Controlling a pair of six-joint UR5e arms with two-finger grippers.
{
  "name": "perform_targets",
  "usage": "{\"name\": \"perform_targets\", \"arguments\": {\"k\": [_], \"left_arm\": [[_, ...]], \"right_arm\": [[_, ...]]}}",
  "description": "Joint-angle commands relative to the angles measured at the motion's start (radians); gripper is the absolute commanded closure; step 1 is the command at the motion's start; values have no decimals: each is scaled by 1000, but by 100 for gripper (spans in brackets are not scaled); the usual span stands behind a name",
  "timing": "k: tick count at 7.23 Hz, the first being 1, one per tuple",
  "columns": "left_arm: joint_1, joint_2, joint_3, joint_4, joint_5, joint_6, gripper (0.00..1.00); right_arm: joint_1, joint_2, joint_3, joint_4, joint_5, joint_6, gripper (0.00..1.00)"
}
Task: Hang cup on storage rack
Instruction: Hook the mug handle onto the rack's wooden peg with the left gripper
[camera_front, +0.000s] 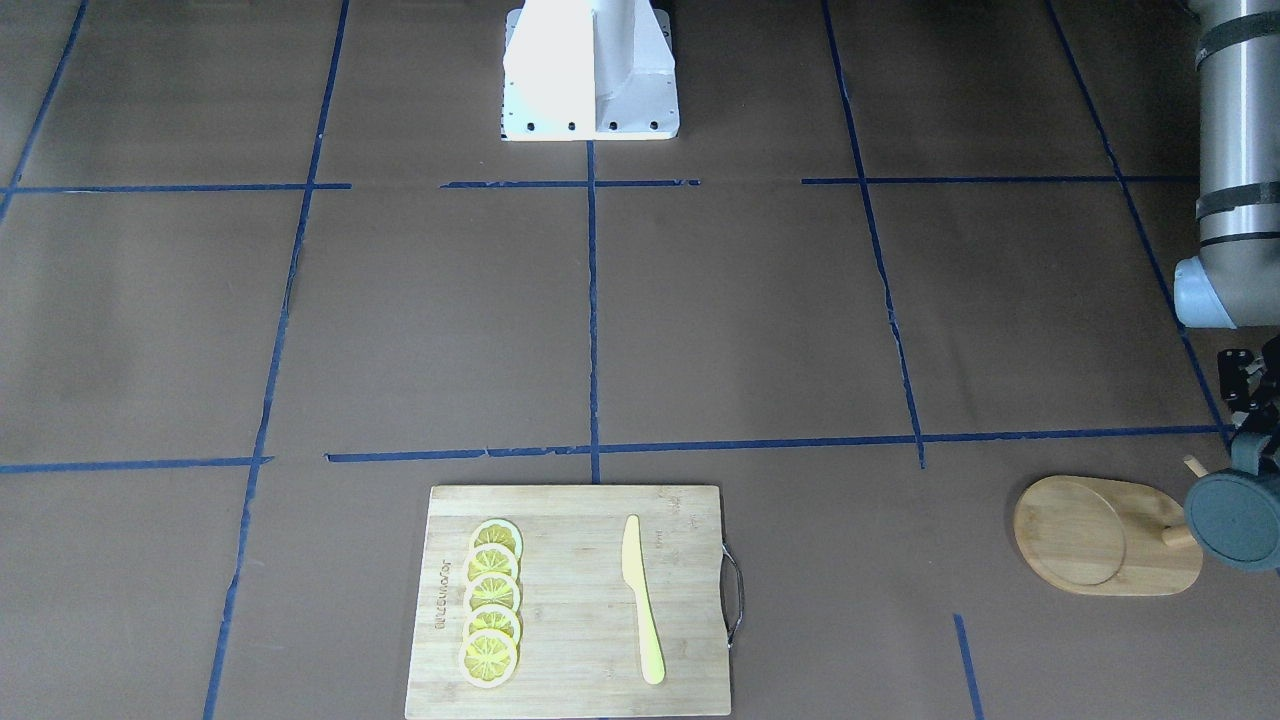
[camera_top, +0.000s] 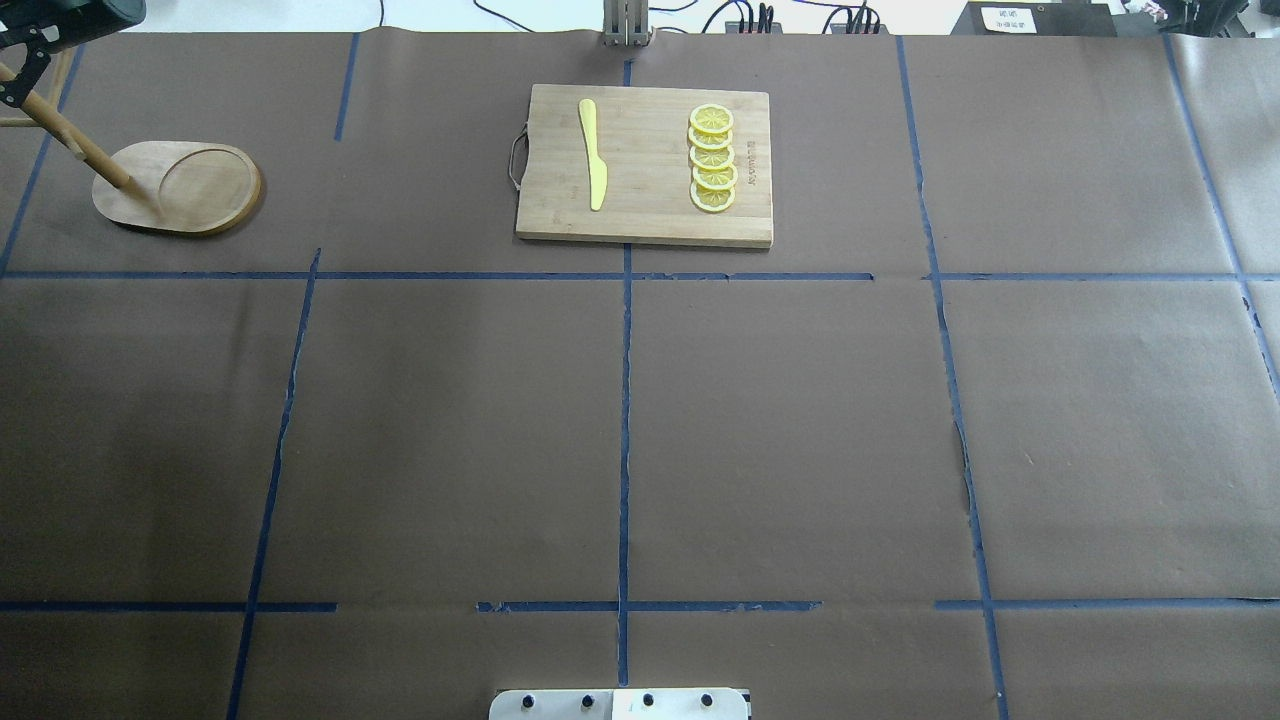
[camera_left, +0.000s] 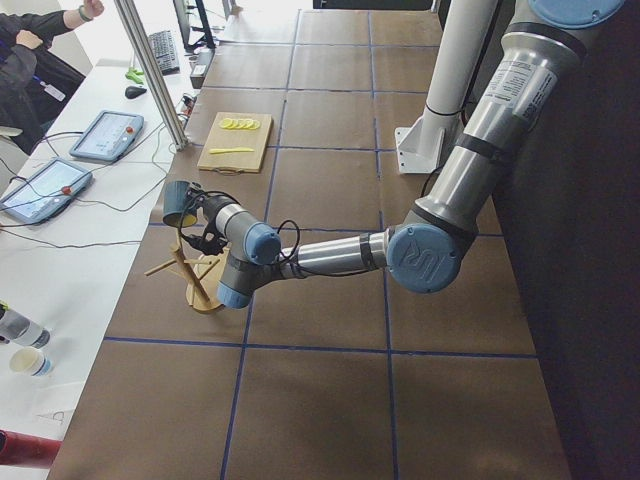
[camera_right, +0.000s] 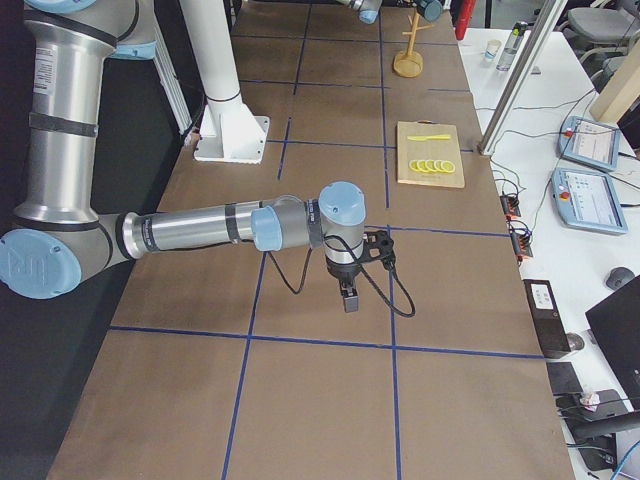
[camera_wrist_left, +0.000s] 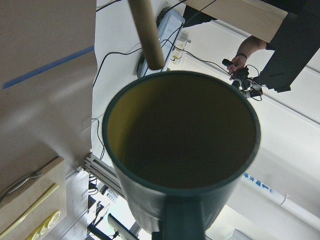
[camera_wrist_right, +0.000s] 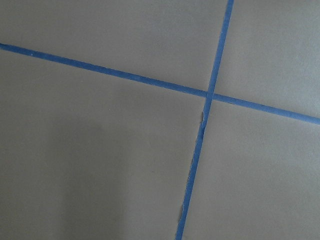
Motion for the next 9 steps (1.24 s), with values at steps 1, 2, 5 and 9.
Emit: {"name": "perform_targets", "arguments": {"k": [1, 2, 5, 9], "left_arm": [[-3, 16, 25, -15, 0, -1, 100], [-3, 39, 27, -29, 0, -3, 100], [-3, 56, 65, -40, 0, -3, 98], [0, 53, 85, -38, -2, -4, 0]], "right_arm": [[5, -1, 9, 0, -3, 0, 0], [5, -1, 9, 0, -6, 0, 0], [5, -3, 18, 0, -6, 0, 0], [6, -1, 16, 0, -6, 0, 0]]}}
